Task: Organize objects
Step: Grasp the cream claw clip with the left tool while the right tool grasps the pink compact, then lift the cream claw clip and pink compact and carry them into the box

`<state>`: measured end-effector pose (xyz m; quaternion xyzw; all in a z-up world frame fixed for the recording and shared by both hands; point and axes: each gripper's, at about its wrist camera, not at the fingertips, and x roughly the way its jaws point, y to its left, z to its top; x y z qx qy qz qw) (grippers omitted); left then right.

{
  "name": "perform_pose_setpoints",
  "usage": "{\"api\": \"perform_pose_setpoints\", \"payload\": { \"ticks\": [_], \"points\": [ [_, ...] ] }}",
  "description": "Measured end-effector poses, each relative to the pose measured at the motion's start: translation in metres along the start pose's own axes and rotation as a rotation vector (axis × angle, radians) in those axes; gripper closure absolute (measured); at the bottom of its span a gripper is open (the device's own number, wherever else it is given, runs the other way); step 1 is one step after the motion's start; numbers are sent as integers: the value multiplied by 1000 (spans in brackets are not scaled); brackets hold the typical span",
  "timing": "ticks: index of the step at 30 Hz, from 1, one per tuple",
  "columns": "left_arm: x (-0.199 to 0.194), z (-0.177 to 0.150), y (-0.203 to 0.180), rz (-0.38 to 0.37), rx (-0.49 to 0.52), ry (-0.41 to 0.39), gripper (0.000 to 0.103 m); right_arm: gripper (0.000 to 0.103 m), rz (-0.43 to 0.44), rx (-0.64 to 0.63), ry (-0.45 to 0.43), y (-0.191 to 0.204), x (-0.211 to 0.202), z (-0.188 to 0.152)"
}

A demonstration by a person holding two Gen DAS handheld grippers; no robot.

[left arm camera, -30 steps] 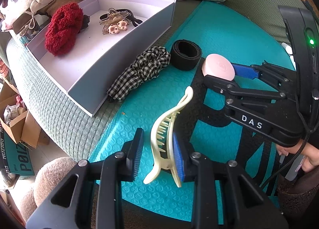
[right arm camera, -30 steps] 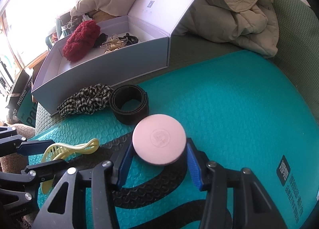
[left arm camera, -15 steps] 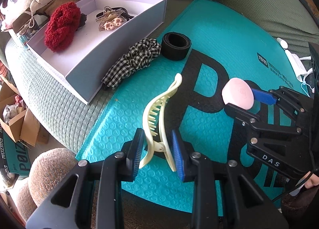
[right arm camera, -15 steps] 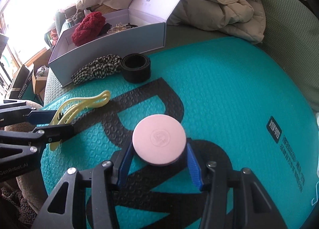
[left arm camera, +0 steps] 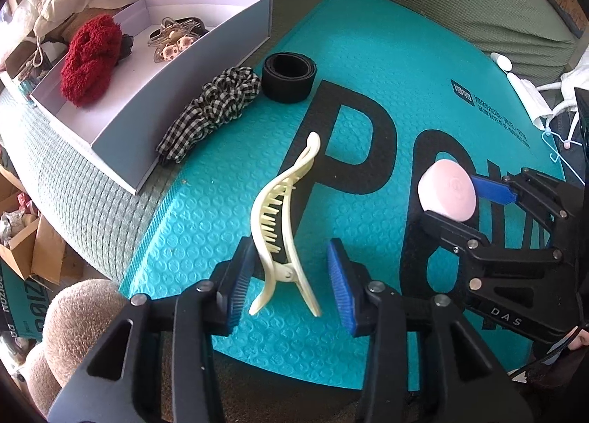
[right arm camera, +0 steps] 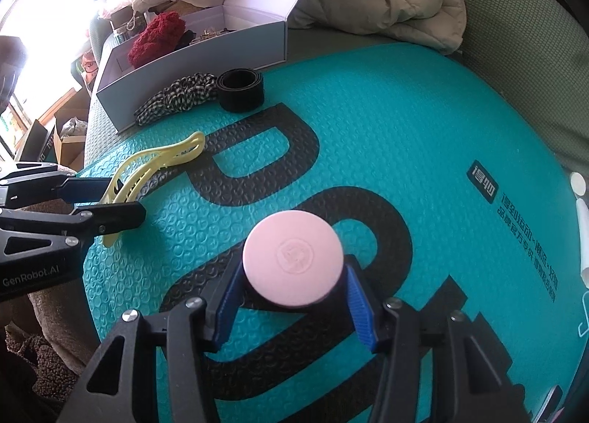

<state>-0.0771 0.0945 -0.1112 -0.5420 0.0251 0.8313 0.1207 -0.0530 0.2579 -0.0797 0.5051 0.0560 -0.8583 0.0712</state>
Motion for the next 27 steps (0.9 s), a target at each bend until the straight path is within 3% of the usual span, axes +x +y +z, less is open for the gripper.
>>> {"api": "perform_pose_setpoints", "payload": {
  "ticks": [6,7,9,10,20,27],
  "points": [
    [2,-1,-13,49,51,-27,62,47,4,8,-10,0,1,-1],
    [3,0,-12,47,50,-29,65,47,6,9,-12,0,1,0],
    [4,3,-9,50,47,-39,84,50,5,5,-15,1,1,0],
    [4,4,-8,42,44,-38,84,52,7,3,-18,2,1,0],
    [-1,2,4,-6,-2,-16,85,52,8,-25,-19,11,0,6],
    [-12,-4,18,11,-43,-16,85,52,40,-61,-41,26,-4,13]
  ]
}}
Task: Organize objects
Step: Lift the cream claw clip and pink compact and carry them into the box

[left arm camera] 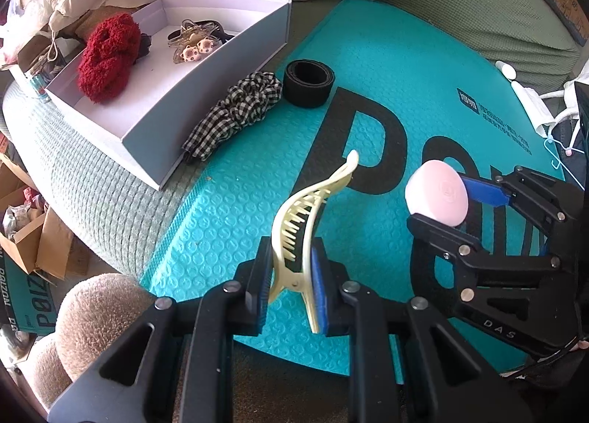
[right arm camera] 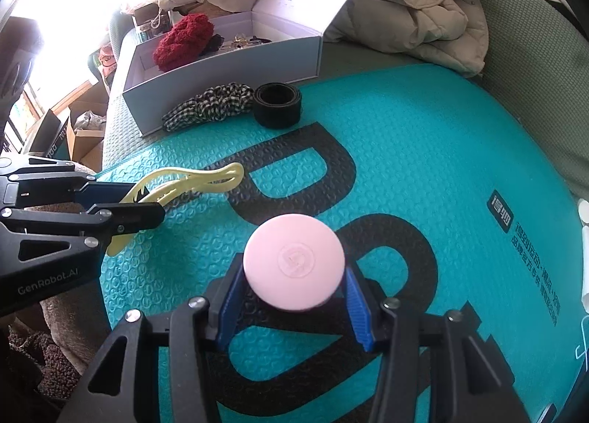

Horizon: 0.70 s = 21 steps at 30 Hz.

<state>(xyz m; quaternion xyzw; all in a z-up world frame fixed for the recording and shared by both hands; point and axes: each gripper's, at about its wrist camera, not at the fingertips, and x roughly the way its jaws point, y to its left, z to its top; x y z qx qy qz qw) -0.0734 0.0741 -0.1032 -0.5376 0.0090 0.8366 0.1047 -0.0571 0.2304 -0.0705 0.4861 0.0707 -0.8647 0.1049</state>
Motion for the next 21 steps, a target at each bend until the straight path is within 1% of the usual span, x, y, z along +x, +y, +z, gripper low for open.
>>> {"api": "perform_pose_setpoints", "payload": {
  "ticks": [7,10,14,21],
  "points": [
    [-18,-9,14,24,-29,-22,84,52,44,-59,-27,21,-5,12],
    [-27,-12,20,53,-40,-23,84,52,59,-88,-45,30,-9,18],
    [-42,-15,29,63,-56,-40,84,52,82,-116,-63,41,-14,25],
    [-66,-10,35,79,-60,-71,84,52,106,-152,-99,56,-30,36]
  ]
}}
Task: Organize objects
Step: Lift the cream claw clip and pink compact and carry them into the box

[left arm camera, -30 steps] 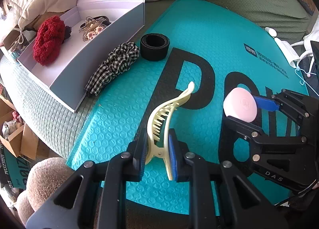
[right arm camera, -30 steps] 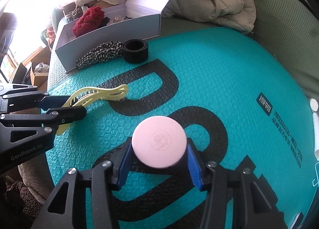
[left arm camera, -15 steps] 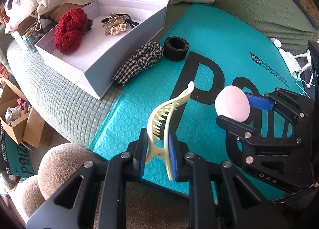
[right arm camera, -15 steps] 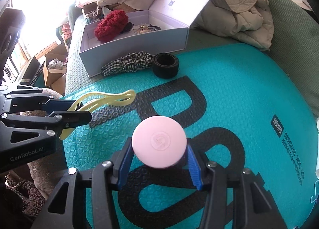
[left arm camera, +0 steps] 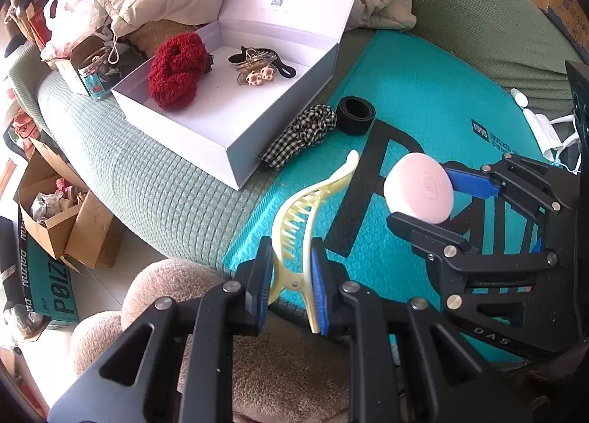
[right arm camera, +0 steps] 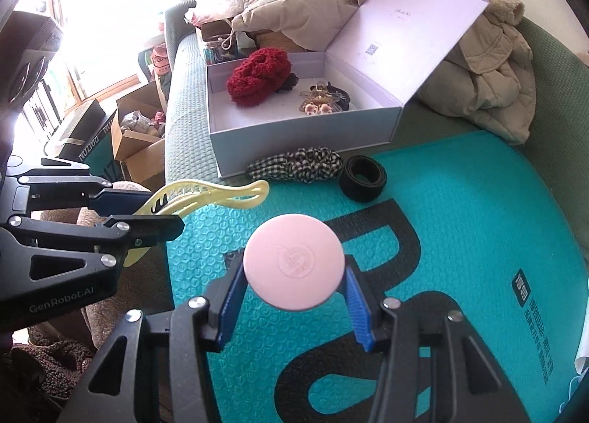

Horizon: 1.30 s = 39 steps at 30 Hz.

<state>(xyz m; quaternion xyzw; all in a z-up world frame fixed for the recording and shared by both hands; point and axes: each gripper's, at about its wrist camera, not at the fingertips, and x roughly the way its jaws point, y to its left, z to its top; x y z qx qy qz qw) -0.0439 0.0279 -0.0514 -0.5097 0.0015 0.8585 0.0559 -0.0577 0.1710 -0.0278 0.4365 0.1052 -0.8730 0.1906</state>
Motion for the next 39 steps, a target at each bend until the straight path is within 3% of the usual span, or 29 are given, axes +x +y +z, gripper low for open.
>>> {"api": "perform_pose_setpoints", "payload": {
  "ticks": [17,39],
  "points": [
    [-29,46,31,16,-22,-63,84,52,26,-50,-81,7,-13,54],
    [31,118,93,33,-58,-29,84,52,68,-110,-93,-4,42,124]
  ]
}}
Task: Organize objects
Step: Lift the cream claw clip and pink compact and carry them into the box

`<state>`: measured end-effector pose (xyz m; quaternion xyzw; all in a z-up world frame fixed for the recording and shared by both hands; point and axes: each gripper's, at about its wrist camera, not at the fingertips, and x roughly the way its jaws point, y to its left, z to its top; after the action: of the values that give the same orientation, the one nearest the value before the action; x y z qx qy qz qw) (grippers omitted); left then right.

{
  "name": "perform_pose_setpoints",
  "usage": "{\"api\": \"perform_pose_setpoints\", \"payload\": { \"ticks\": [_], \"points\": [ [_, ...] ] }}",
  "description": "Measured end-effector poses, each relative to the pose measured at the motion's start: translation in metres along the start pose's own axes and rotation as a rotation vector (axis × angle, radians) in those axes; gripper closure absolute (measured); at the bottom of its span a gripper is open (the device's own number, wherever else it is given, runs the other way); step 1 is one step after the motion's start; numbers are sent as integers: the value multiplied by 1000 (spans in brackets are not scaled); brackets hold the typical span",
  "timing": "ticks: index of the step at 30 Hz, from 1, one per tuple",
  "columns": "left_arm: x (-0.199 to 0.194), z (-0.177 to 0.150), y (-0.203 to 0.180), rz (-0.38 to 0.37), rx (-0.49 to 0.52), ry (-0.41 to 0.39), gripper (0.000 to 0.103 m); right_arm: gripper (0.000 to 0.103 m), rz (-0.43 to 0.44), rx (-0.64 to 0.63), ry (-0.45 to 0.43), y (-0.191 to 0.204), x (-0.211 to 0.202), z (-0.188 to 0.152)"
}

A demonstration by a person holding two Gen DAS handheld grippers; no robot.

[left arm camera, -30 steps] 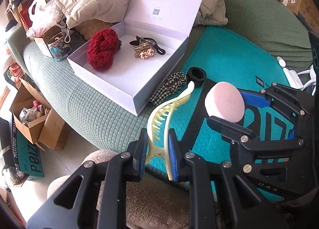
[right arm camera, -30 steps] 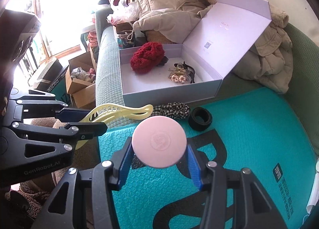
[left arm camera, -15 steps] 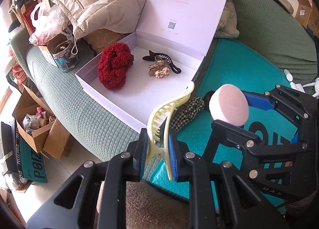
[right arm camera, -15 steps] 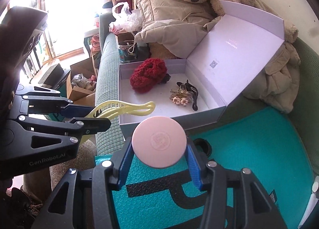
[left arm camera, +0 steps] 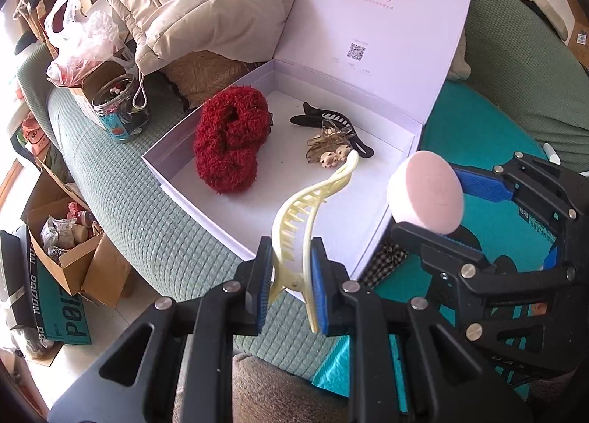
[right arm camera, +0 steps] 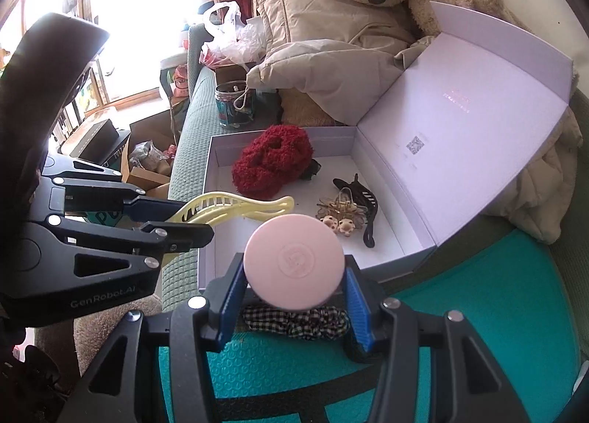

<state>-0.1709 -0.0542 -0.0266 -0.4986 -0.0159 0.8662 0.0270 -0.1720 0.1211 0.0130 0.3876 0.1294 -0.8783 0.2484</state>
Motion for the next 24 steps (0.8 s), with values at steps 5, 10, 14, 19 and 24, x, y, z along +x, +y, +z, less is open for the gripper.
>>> {"api": "perform_pose_setpoints", "payload": {
  "ticks": [5,10,14,19,24],
  "points": [
    [20,12,12,-3,-7,18,84,52,11,-4,6,-6,19,11],
    [39,23,18,3,3,34,84,52,20,-6,23,-12,41,18],
    [51,33,18,25,33,29,84,52,28,-2,43,-16,58,20],
    [64,41,21,28,53,46,84,52,34,6,57,-22,72,22],
    [77,46,21,33,85,65,84,52,33,7,78,-26,85,24]
  ]
}}
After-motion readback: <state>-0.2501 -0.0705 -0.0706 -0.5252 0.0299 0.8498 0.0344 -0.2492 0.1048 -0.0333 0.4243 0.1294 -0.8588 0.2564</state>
